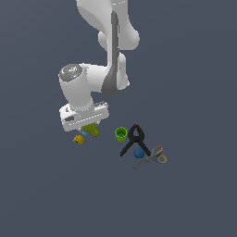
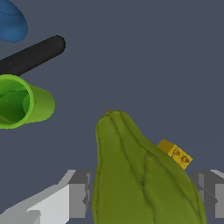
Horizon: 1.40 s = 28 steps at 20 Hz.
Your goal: Pick up a designated object from a clutter of objects.
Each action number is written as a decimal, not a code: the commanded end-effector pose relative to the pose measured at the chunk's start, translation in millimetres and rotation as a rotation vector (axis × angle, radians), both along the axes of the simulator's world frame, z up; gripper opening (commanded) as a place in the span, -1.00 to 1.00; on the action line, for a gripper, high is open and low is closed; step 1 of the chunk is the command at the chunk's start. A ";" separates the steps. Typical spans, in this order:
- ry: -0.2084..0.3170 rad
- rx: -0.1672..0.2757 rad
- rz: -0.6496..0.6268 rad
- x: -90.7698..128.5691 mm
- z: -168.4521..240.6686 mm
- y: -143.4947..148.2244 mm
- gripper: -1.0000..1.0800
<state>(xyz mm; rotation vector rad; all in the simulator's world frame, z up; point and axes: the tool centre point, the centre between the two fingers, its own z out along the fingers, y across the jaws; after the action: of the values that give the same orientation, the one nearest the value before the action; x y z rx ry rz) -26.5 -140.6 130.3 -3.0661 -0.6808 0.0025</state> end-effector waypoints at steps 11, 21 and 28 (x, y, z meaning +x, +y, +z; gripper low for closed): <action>-0.002 -0.001 0.000 -36.9 113.0 19.9 -1.00; -0.002 -0.002 0.000 -67.5 211.2 37.3 -1.00; -0.002 -0.002 0.000 -82.4 264.1 46.6 -1.00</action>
<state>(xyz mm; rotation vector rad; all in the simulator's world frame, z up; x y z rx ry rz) -105.7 -95.9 383.3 -3.0678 -0.6818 0.0015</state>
